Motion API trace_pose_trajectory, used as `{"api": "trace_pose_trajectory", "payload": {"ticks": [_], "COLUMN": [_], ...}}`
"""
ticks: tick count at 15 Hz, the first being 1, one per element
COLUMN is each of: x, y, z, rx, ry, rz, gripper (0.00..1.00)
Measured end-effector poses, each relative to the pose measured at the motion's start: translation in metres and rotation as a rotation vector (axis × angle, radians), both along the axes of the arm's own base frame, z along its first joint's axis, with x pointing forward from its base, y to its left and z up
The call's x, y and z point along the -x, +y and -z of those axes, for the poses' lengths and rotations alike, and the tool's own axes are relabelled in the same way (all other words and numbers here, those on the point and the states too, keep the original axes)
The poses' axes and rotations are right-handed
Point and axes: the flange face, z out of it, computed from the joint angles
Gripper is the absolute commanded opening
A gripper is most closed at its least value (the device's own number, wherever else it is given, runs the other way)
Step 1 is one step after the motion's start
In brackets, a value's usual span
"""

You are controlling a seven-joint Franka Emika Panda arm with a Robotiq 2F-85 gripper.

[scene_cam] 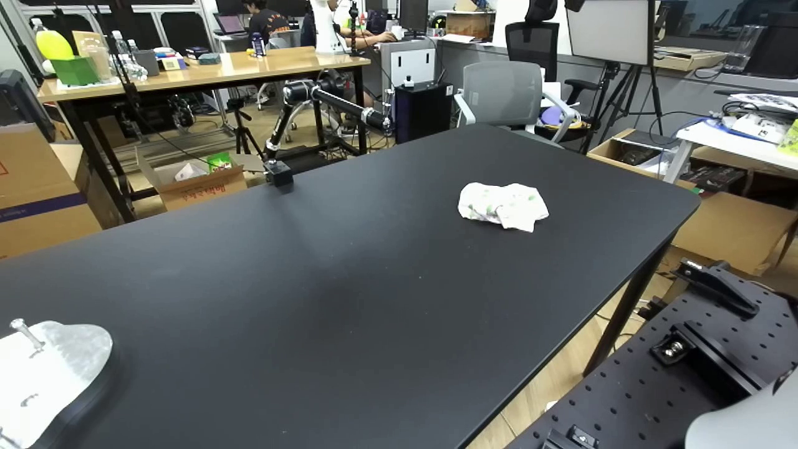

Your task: Pick up the white cloth and put it on the metallic arm

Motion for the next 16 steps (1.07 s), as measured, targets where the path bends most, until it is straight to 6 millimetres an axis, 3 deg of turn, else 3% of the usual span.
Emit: {"api": "trace_pose_trajectory", "payload": {"ticks": [5,11,16], "x": [-0.020,-0.048,-0.054], "y": [-0.037,-0.023,-0.022], "z": [0.047,0.103,0.108], "rx": [0.094,0.091,0.092], "ry": [-0.023,0.061,0.072], "rz": [0.019,-0.063,-0.071], "gripper": [1.00,1.00,1.00]}}
